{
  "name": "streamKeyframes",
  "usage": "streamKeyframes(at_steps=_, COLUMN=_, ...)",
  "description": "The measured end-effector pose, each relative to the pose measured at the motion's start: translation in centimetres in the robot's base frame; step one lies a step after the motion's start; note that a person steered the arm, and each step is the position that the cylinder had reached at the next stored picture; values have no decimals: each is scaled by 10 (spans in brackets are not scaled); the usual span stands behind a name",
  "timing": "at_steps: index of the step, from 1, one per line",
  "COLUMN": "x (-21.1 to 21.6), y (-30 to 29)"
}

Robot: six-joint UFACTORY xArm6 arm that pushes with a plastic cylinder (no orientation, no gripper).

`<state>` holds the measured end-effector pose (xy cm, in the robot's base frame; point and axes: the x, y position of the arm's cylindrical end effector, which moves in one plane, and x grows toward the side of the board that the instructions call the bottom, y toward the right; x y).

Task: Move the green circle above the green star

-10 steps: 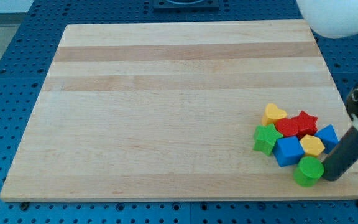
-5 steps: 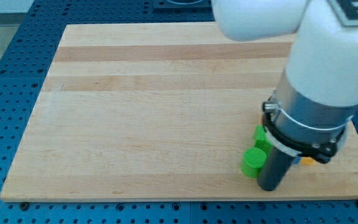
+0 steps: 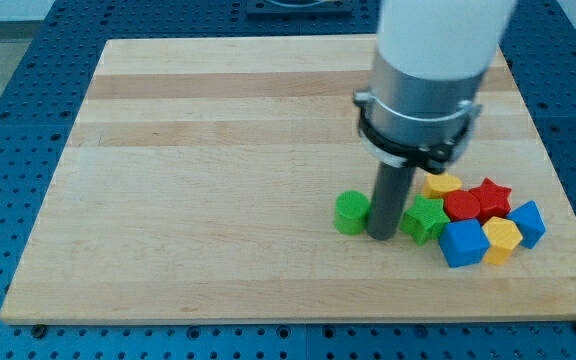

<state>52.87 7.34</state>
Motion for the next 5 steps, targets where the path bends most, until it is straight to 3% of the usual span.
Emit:
streamKeyframes(at_steps=3, x=-66, y=-82)
streamKeyframes(at_steps=5, x=-69, y=-148)
